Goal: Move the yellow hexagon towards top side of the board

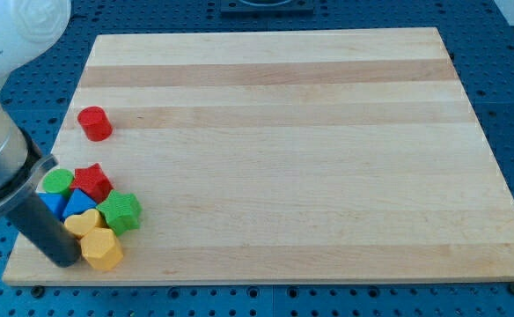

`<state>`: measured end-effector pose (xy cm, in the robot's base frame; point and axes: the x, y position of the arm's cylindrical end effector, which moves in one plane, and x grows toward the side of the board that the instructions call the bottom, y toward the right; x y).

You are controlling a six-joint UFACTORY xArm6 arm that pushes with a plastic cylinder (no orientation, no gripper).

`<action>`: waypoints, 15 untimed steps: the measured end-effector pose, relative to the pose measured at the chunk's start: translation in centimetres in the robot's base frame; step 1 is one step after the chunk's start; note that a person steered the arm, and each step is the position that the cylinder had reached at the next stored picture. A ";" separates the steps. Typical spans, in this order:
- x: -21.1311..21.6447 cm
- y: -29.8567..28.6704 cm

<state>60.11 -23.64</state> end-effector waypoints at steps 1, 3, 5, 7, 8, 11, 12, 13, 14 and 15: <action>1.5 -1.7; 1.5 1.3; 0.5 6.8; -2.6 8.8; -2.8 9.6; -10.8 13.5; -11.7 13.9; -10.6 13.9; -10.1 12.4; -11.5 11.1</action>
<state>48.65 -12.53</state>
